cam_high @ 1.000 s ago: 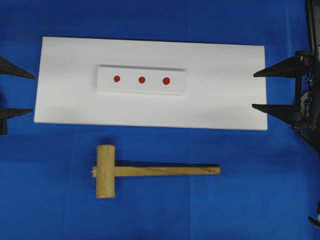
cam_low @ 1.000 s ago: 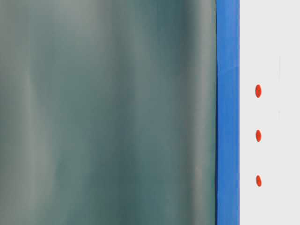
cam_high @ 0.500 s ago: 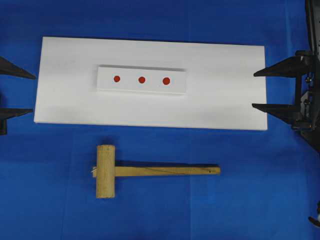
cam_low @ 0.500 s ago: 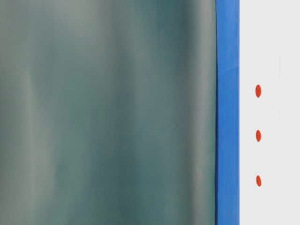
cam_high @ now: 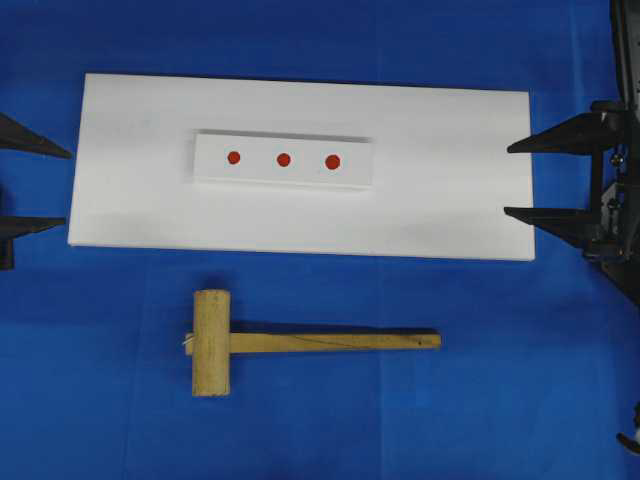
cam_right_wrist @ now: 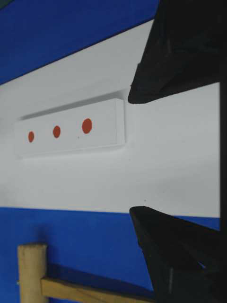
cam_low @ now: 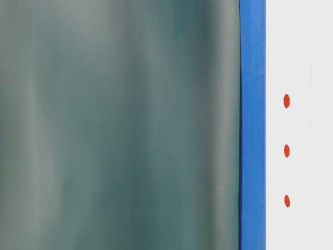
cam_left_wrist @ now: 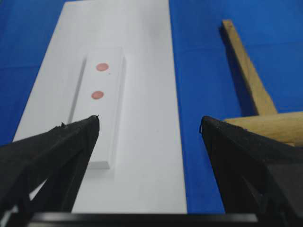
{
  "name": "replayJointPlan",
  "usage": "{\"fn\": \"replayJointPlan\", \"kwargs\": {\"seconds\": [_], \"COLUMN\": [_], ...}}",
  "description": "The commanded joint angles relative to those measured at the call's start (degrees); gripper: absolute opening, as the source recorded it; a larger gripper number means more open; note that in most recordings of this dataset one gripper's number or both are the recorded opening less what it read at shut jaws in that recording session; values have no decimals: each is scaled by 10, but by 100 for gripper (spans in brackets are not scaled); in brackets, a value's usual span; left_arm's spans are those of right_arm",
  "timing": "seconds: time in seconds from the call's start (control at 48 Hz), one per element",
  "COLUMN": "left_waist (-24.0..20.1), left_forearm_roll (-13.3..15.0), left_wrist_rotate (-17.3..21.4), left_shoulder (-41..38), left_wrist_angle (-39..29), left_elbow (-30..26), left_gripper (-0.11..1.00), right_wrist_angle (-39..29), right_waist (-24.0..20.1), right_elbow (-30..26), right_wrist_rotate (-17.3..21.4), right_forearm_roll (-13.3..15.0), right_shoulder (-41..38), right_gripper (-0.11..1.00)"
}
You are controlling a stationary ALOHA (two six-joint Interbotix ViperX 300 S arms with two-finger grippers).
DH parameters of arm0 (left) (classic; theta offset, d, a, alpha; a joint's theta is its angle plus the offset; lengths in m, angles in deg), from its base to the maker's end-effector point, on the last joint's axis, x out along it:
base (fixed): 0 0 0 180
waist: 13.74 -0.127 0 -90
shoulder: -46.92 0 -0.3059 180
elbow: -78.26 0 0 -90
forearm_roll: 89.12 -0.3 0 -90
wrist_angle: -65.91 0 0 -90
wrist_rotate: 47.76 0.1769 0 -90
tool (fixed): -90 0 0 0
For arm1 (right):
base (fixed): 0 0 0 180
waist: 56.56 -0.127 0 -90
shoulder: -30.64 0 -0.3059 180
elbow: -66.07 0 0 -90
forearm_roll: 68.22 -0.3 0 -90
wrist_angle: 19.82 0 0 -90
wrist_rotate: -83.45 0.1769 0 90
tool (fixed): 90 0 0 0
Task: Hit the mark with a hammer.
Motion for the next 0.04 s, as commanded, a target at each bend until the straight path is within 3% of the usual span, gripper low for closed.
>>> {"fn": "replayJointPlan", "kwargs": {"seconds": [0.0, 0.021], "left_waist": [1, 1], "left_forearm_roll": [1, 1], "left_wrist_rotate": [-1, -1], "left_shoulder": [-4, -4], "left_wrist_angle": [4, 4], "left_elbow": [-6, -6], "left_gripper": [86, 86], "right_wrist_angle": [1, 1], "right_waist": [0, 0], "right_elbow": [-8, -8], "right_wrist_rotate": [-2, -2], "right_forearm_roll": [1, 2], "right_shoulder": [-4, -4], "right_gripper": [80, 80]}}
